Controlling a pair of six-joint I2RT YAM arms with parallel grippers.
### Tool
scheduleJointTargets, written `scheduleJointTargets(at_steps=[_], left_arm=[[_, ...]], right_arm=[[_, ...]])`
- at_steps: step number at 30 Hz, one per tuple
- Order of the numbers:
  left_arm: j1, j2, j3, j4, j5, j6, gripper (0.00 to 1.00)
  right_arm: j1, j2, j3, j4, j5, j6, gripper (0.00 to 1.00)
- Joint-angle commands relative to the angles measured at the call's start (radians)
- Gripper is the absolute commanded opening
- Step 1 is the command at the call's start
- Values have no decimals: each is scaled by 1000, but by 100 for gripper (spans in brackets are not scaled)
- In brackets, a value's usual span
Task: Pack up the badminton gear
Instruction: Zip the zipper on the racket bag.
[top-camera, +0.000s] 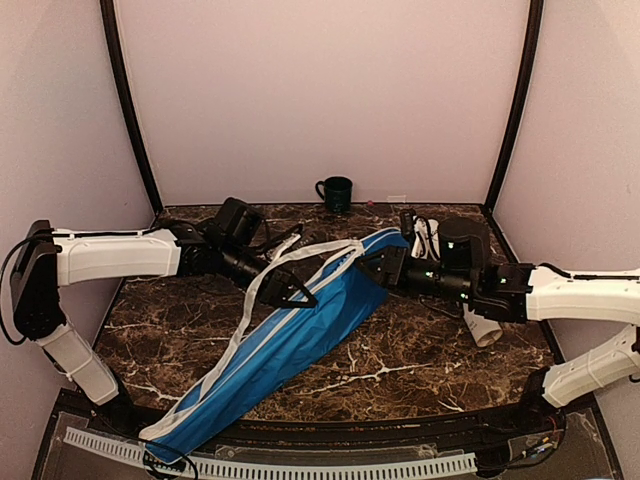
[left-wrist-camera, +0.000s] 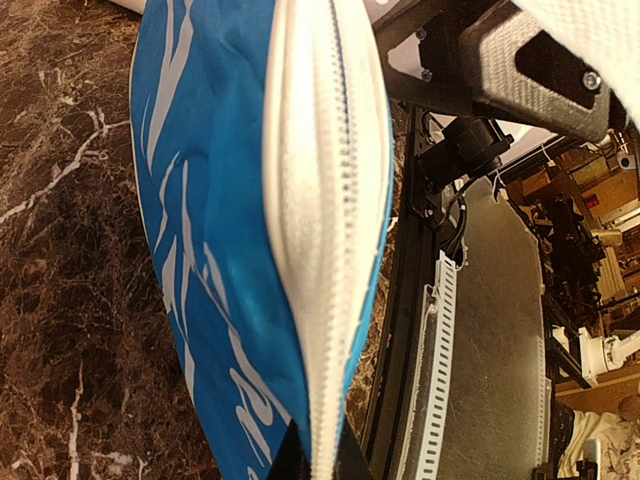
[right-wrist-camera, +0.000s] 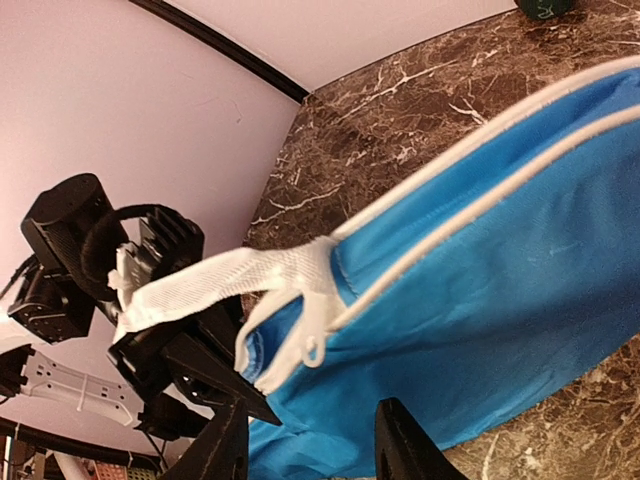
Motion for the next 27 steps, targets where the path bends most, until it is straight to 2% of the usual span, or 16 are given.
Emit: scheduleJointTargets(at_steps=[1,4,14,27], left_arm=[[-2,-51,-9,66,15,-5,0],[-2,-52,-9,68,17,-3,0],[-1,-51,-13,71,19,-1,0],[-4,-54,-19,70,22,6,0]], right_arm=[[6,2,30,122,10,33,44],[6,6,44,107,30,37,43],[4,37,64,80,51,70,29],[1,61,71,81,76,99,20]])
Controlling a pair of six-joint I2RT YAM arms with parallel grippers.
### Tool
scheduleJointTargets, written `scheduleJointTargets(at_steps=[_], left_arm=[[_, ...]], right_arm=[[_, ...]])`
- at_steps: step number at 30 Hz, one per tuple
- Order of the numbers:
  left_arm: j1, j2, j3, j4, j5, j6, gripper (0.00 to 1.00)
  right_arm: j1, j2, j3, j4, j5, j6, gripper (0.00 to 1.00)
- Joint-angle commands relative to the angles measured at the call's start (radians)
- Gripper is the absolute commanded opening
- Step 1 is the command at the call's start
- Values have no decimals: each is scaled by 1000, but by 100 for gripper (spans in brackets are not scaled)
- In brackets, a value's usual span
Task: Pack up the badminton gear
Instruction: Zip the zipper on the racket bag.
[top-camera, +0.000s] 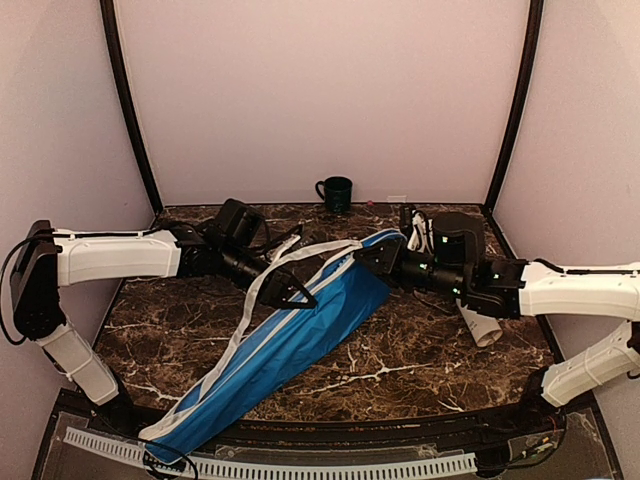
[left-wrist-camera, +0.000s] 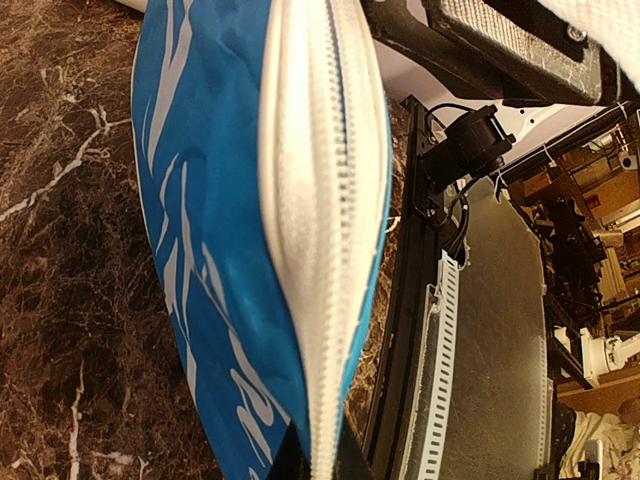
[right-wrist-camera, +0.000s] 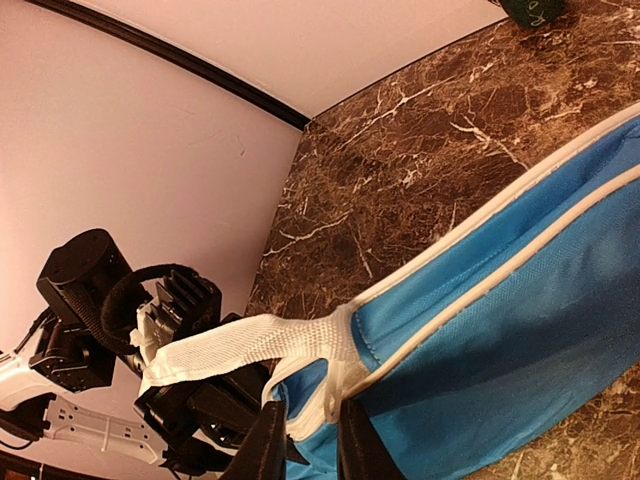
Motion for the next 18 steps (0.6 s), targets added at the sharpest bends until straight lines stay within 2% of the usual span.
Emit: scheduleJointTargets(at_steps=[1,9,13,18], left_arm=[[-4,-56,-9,58,26,9,0],[-9,-57,-17,69,32,6,0],[-10,-57,-23,81,27,0,0],[-12,-56,-25,99,17,-13,0]], right_arm=[[0,18,32,30,30,20,19],[-8,40,38,23,40,48,9],[-9,45,35,50,24,50,0],[-8,65,23,110,-47,58,0]])
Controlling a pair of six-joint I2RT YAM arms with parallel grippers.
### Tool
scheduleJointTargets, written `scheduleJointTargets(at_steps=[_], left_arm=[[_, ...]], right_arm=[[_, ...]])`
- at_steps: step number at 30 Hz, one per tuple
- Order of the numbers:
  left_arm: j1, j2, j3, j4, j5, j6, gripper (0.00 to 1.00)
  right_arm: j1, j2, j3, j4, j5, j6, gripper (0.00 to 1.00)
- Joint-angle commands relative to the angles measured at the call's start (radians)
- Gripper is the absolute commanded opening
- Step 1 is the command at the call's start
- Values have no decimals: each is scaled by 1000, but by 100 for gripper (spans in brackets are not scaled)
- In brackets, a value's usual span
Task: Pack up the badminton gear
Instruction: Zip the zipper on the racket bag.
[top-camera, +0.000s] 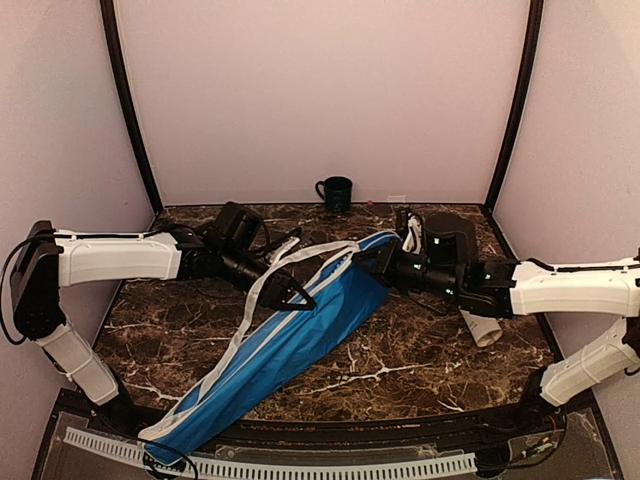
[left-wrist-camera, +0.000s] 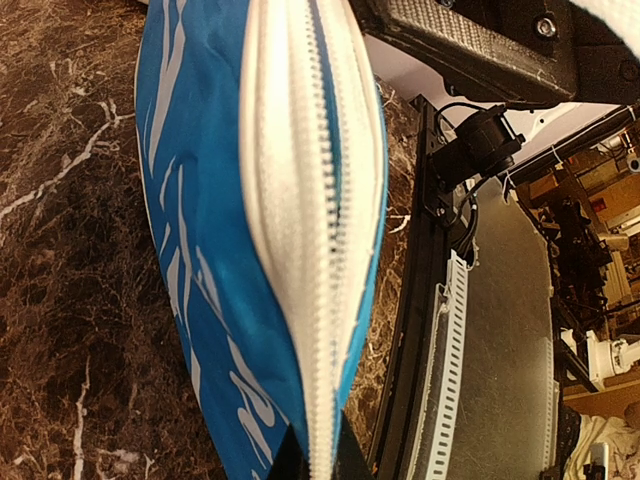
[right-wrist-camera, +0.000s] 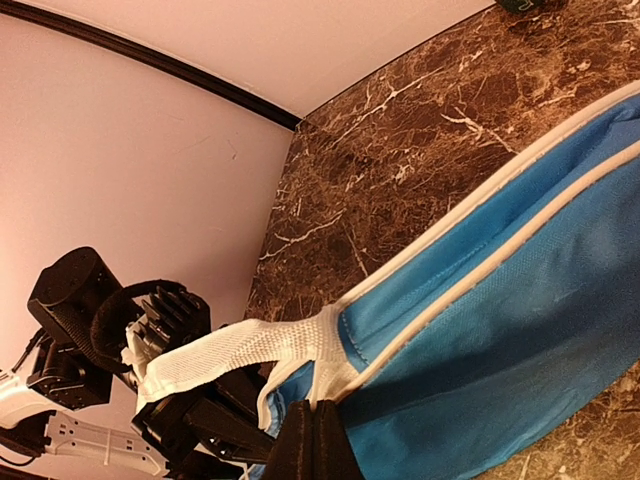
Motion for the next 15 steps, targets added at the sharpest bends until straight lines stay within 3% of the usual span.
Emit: scheduleJointTargets(at_steps=[1,15], left_arm=[[-12,-55,-6,88,32,-15,0],[-13,-51,-11,128,16,-34,0]], right_arm=[[0,24,12,99,-63,11,0],[104,105,-15,186,-97,67,0]])
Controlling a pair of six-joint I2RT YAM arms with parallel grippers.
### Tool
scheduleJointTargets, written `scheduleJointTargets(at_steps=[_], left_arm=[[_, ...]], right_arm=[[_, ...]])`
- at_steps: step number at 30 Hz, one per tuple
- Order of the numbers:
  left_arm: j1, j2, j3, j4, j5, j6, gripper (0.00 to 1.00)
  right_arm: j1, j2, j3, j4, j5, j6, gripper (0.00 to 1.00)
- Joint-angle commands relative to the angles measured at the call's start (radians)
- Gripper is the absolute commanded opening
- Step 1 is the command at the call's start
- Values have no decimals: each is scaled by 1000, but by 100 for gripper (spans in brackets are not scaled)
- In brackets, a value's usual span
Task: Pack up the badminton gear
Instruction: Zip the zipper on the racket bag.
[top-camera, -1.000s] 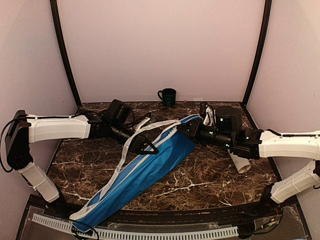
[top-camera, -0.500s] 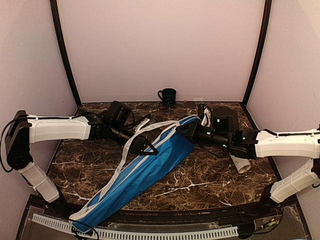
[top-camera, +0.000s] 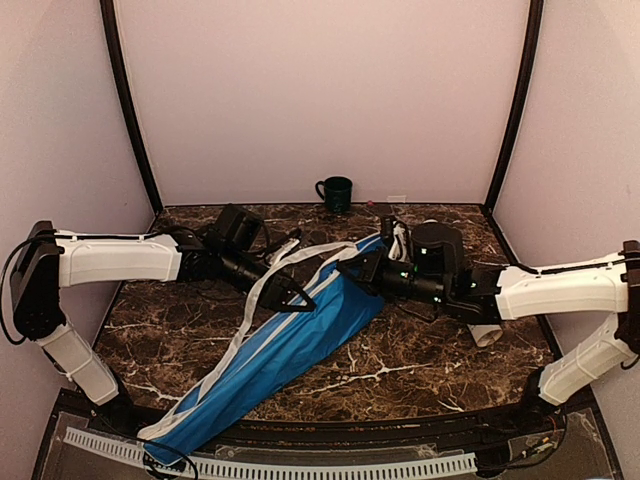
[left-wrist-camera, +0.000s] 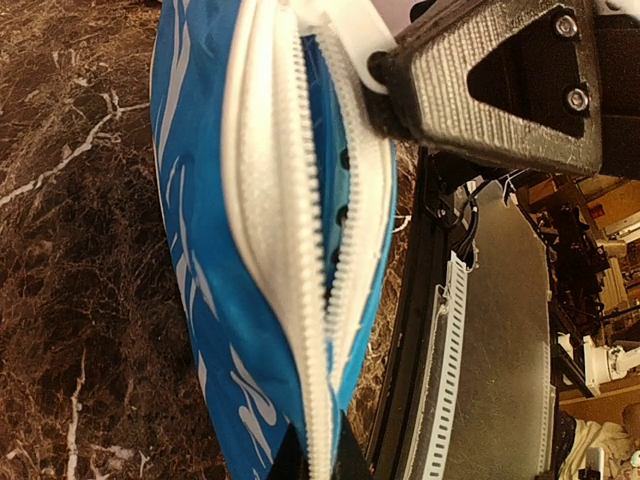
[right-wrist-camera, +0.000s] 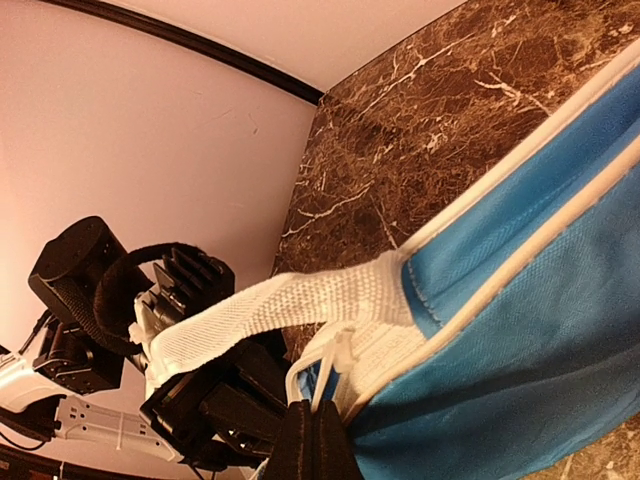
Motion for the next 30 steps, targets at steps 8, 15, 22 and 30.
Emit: scheduleJointTargets(at_steps=[8,15,22,30], left_arm=[[-10,-53,-4,112,13,-7,0],[-9,-78,19,-25,-97,58,40],[8,-118,23,-196,-225,141,58],[22,-150,47,-315,-394,242,55]], right_arm=[[121,97,23,113,-68,34,0],[128,62,-5,93,-21,-6,0],[120,-2,-32,75,15,-64,0],[117,-12,-44,93,5,-72,0]])
